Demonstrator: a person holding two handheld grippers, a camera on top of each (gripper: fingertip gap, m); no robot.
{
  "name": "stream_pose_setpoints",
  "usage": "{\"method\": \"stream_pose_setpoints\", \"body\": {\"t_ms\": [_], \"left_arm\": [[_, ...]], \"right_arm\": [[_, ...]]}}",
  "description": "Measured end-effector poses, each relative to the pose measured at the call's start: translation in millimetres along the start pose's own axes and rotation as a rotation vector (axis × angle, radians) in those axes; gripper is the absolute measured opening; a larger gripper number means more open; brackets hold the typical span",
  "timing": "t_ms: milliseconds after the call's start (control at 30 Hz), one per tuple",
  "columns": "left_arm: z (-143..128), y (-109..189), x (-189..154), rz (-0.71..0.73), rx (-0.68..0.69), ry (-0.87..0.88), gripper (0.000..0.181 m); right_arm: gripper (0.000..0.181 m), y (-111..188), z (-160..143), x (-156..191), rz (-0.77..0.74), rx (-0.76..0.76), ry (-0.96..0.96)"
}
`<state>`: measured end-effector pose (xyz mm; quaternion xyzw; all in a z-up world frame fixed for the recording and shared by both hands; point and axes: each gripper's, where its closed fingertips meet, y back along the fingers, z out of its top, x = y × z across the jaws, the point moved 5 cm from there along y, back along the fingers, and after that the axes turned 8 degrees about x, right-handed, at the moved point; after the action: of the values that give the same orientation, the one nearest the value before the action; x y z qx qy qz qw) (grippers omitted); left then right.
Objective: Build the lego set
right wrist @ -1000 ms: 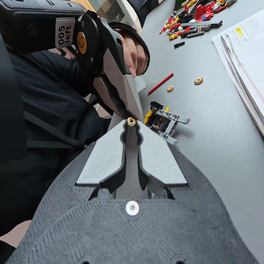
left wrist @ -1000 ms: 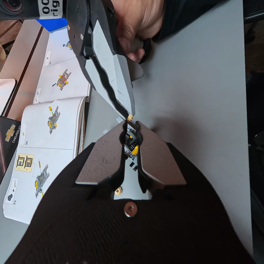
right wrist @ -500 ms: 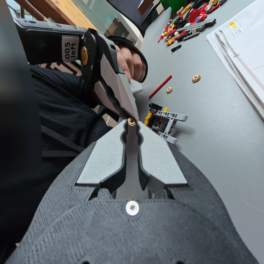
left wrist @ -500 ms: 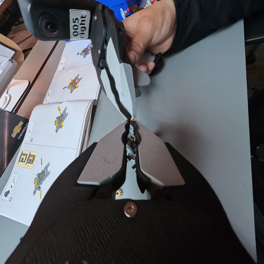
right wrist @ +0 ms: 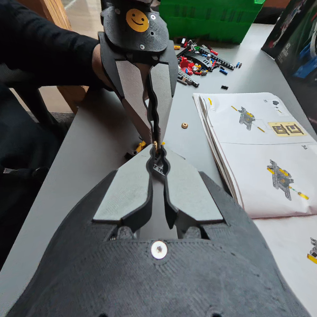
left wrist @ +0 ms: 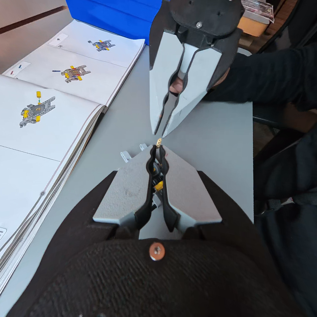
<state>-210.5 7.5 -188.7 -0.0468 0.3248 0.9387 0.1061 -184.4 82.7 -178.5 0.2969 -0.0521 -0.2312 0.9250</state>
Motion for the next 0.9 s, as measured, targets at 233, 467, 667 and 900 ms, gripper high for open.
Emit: {"method": "stream_pose_setpoints", "body": {"t_ms": [233, 467, 667, 900], "left_arm": [[-1.7, -2.4, -1.4, 0.031, 0.028, -0.04, 0.001], [-3.1, -3.9, -2.2, 0.041, 0.042, -0.06, 0.0], [-1.8, -2.8, -2.3, 0.038, 0.035, -0.057, 0.0], [-2.9, -3.2, -0.9, 0.029, 0.037, -0.037, 0.0]], "right_arm": [[0.0, -3.8, -3.3, 4.0, 0.019, 0.037, 0.026], [0.002, -5.7, -5.7, 3.4, 0.004, 0.054, 0.047], [0.0, -7.3, -6.0, 5.6, -0.006, 0.063, 0.071], [0.0, -8.1, -6.3, 5.7, -0.032, 0.071, 0.093]]}}
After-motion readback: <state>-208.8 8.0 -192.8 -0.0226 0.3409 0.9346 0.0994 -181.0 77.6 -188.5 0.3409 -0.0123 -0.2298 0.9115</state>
